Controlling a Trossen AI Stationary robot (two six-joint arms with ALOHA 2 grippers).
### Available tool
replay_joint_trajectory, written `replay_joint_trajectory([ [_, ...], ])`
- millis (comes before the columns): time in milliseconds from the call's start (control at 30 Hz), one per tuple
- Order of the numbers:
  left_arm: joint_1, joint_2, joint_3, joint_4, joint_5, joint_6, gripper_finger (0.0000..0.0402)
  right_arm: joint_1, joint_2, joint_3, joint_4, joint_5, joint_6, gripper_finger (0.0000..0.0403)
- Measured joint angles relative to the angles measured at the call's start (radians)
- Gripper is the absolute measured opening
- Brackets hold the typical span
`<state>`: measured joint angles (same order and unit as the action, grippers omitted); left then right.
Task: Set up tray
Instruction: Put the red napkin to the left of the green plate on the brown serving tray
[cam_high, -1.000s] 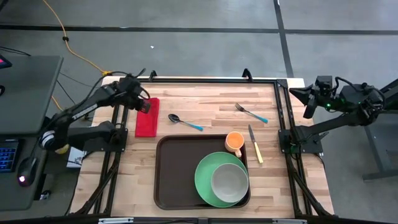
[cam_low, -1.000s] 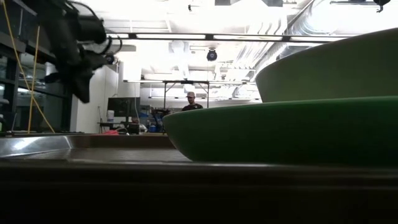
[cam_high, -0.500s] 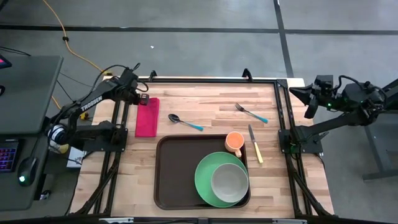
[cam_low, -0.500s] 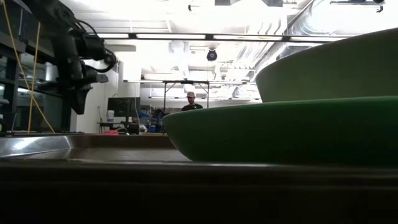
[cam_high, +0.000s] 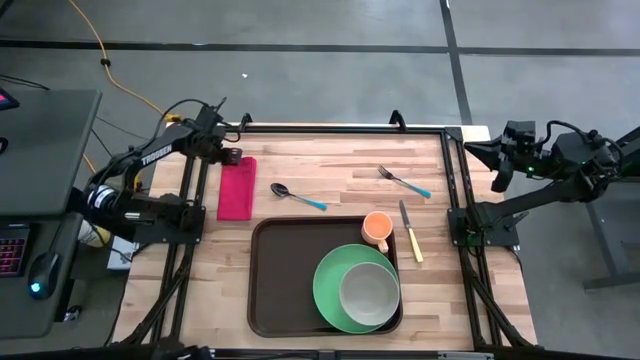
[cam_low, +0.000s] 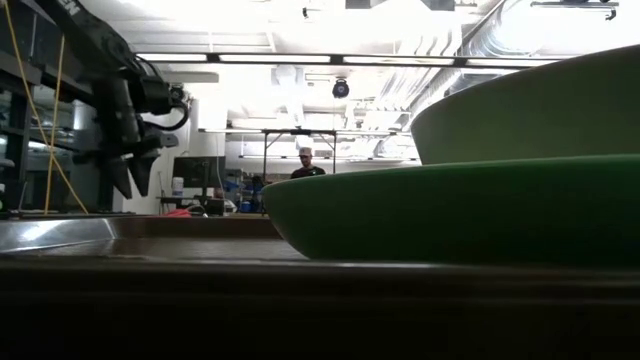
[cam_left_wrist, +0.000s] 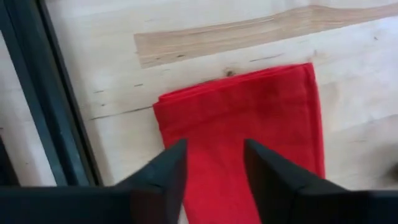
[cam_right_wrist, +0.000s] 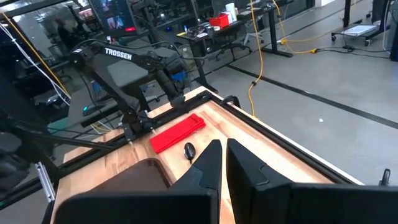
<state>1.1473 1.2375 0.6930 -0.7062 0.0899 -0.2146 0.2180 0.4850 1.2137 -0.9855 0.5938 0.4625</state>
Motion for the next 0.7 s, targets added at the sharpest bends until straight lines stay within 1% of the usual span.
replay_joint_trajectory([
  [167, 0.0, 0.029, 0.0, 0.019, -0.016, 0.001, 0.0274, 0.0, 0.0, 0.0, 0.0, 0.0, -0.011, 0.0],
  [300, -0.002, 0.051, 0.0, 0.018, -0.047, 0.001, 0.0311, 0.0, 0.0, 0.0, 0.0, 0.0, -0.011, 0.0],
  [433, -0.002, 0.081, 0.0, 0.019, -0.054, 0.001, 0.0325, 0.0, 0.0, 0.0, 0.002, -0.002, -0.011, 0.0],
  [567, -0.002, 0.113, 0.0, 0.024, -0.071, 0.001, 0.0326, 0.0, 0.0, 0.0, 0.002, -0.002, -0.011, 0.0],
  [700, -0.002, 0.151, 0.0, 0.037, -0.063, 0.001, 0.0326, 0.0, 0.0, 0.0, 0.003, -0.003, -0.011, 0.0],
])
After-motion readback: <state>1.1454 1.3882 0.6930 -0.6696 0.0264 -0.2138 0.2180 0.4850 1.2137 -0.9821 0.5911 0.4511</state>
